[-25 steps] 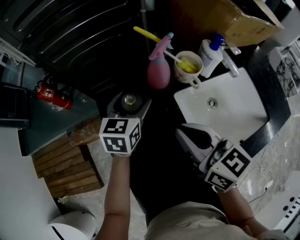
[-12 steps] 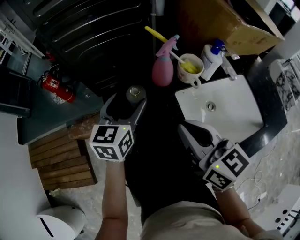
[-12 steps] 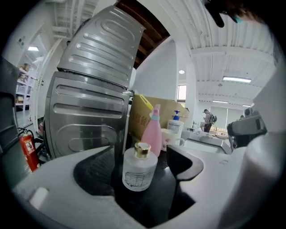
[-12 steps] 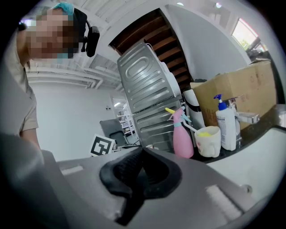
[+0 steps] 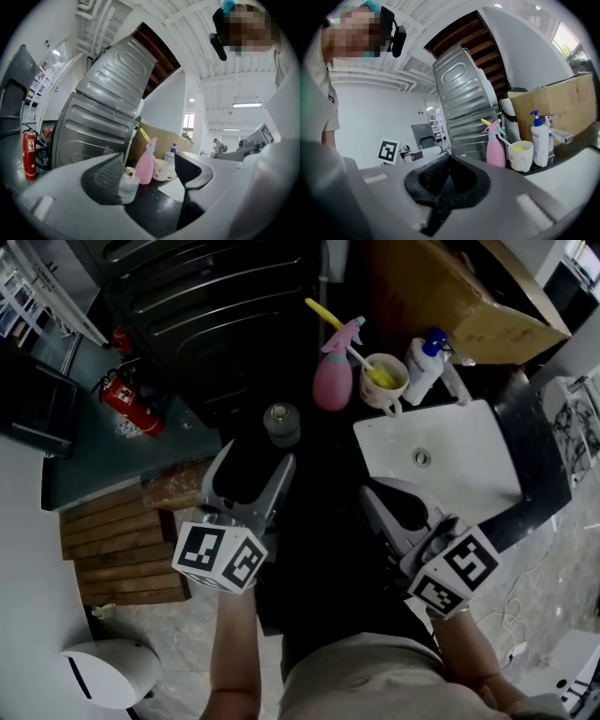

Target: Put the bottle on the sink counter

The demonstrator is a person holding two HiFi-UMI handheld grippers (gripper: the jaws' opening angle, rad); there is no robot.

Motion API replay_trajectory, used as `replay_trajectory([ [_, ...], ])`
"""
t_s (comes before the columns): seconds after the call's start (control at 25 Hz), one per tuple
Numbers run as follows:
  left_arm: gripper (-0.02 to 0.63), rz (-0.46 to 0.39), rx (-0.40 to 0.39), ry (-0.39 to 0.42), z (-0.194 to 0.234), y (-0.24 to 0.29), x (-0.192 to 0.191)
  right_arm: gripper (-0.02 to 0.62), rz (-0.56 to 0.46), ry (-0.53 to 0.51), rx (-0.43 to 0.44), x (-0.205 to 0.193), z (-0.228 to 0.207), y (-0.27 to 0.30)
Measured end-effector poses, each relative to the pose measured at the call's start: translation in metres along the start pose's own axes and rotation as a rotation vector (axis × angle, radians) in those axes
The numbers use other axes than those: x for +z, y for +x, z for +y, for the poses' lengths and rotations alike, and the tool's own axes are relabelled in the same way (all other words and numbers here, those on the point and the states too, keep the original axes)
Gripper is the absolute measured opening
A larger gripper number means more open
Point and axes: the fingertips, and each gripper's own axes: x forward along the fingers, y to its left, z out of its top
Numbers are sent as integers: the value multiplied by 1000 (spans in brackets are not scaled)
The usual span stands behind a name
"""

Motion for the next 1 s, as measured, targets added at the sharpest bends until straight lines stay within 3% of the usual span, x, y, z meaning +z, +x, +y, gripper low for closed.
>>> replay_trajectory([
  [0.12,350,-44,9,4,-15,-14,15,3,-9,-9,3,8,-3,-7],
  [0.48,350,-116,-70,79,-72,-54,46,3,-75,-29,81,36,6,-19],
  [0.88,349,-258,-103,50,-113,-92,73,3,-164,-40,206,68,33,-35],
  [1.0,316,-288,-89,48,-121,-97,79,3,-163,-52,252,68,41,-39],
])
